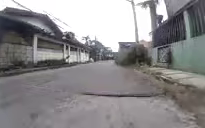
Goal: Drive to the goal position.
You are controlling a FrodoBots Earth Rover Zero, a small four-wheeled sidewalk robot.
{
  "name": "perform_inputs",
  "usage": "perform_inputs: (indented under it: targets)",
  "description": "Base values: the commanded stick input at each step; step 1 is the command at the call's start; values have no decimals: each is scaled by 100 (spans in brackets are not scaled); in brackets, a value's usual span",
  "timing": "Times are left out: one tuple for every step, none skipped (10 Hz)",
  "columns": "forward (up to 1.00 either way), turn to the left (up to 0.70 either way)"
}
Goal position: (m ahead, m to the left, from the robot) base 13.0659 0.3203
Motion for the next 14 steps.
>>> perform_inputs:
  targets:
    - [100, 1]
    - [100, 1]
    - [100, 1]
    - [100, -17]
    - [100, -39]
    - [100, -39]
    - [100, -5]
    - [100, 1]
    - [100, 1]
    - [100, 1]
    - [100, 1]
    - [100, 1]
    - [100, 1]
    - [100, 1]
